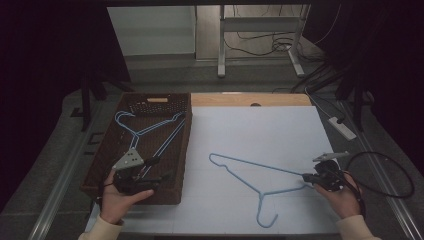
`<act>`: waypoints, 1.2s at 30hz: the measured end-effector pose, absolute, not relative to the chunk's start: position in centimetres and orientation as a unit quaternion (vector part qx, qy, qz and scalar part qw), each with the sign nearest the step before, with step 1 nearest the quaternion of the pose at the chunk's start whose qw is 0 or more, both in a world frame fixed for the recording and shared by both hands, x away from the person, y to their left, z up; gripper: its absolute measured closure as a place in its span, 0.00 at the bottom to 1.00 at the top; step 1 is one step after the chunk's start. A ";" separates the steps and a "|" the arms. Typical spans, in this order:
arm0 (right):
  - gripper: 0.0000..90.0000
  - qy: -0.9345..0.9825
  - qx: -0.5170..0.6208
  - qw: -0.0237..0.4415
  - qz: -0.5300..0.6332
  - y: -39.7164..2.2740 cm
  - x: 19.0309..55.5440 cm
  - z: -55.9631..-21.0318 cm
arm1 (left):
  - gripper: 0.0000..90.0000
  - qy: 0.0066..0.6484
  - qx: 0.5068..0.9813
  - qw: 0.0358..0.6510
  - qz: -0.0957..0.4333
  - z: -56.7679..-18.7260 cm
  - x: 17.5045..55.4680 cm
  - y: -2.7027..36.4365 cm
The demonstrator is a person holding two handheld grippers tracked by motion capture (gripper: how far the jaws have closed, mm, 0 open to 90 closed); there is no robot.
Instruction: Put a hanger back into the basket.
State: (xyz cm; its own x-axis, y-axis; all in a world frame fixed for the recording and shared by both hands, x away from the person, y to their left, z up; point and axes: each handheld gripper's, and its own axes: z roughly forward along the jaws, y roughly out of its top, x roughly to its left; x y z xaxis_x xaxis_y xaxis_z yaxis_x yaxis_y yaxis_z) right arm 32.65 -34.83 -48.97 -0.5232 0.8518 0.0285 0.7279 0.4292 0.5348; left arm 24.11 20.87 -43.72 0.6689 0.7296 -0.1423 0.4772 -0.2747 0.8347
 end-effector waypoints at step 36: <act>1.00 0.843 0.439 0.131 0.283 -29.3 40.5 -49.1 | 0.36 0.391 0.785 0.461 0.139 -43.9 24.1 21.4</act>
State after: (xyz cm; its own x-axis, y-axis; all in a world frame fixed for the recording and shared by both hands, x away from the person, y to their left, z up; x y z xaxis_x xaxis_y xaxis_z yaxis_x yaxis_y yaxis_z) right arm 40.50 -29.26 -49.11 -0.5804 0.8138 0.0273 0.6659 0.4550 0.5912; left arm 24.08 21.39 -43.89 0.6559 0.7415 -0.1413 0.4849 -0.2704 0.8318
